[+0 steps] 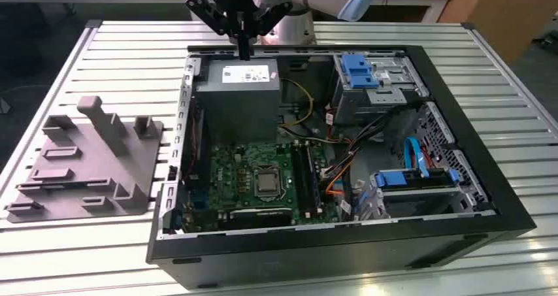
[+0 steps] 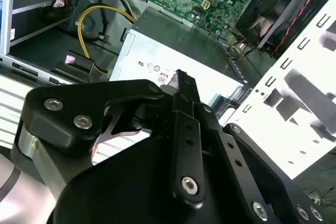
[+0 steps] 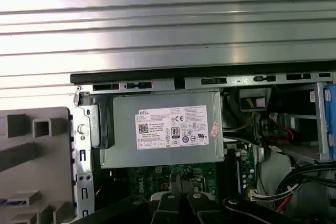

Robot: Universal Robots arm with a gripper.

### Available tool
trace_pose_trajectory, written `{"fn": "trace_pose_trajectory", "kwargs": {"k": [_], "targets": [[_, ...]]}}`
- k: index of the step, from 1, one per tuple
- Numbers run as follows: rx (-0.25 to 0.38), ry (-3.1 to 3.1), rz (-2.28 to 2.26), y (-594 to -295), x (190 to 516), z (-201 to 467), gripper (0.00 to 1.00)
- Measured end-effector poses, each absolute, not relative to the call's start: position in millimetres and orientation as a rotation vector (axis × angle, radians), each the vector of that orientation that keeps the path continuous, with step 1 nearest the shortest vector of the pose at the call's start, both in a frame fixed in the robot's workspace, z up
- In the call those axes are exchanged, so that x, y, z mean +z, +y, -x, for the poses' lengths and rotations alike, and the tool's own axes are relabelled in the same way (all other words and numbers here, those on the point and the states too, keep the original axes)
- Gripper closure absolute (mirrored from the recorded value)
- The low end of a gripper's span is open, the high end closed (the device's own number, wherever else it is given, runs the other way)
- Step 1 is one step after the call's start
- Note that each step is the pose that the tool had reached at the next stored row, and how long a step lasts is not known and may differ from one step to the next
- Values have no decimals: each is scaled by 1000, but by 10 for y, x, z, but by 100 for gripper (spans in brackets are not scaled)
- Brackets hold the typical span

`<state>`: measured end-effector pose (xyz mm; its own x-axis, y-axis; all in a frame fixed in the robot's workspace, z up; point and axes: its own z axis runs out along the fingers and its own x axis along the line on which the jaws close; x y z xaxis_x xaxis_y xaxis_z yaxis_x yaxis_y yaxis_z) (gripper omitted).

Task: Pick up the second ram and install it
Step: 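Reach for the second ram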

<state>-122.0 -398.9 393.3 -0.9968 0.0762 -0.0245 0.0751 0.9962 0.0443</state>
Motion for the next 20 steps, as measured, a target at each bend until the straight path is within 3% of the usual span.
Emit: {"fn": "trace_pose_trajectory", "kwargs": {"k": [20], "targets": [[68,3112,-118,-3989,3932,1327,89]]}}
